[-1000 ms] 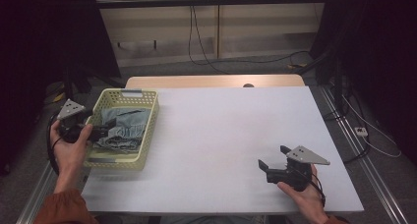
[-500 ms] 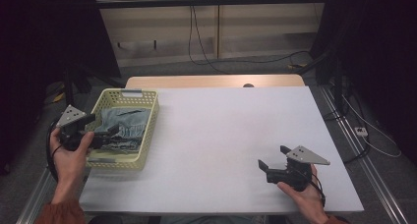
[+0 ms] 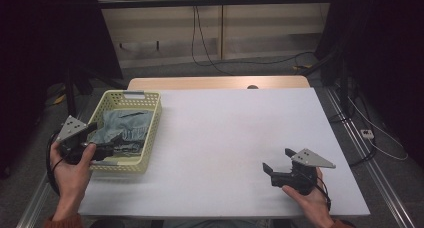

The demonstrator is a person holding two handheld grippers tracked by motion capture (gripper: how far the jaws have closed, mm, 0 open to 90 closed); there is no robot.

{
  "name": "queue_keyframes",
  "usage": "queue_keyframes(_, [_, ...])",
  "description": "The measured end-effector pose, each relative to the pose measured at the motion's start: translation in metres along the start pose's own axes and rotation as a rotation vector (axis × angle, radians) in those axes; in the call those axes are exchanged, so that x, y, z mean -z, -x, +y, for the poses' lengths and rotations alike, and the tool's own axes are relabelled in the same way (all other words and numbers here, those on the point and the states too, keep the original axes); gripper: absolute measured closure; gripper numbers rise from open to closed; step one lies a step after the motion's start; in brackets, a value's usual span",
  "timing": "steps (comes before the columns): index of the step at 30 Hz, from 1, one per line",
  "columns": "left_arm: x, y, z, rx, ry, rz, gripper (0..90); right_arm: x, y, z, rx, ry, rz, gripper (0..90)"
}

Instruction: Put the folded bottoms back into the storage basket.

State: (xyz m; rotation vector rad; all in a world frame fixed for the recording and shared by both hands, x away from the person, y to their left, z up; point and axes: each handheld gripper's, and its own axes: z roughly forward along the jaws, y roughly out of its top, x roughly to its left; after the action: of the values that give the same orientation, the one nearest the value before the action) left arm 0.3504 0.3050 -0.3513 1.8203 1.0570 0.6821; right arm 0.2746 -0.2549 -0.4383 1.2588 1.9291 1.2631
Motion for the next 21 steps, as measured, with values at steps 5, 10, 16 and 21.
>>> queue_keyframes(5, [0.004,0.005,-0.005,-0.001,-0.005,-0.007,6.4,0.0,0.0,0.0,0.004,-0.002,-0.001,6.9])
queue_keyframes(10, [0.001,0.016,-0.005,-0.011,0.001,-0.029,6.4,0.0,0.0,0.0,0.004,-0.002,-0.002,6.9])
queue_keyframes(16, [-0.006,0.031,-0.005,-0.024,0.007,-0.07,6.3,0.0,0.0,0.0,0.001,0.0,0.0,6.9])
queue_keyframes(21, [-0.012,0.042,-0.005,-0.042,0.004,-0.078,6.4,0.0,0.0,0.0,0.001,0.0,0.001,6.9])
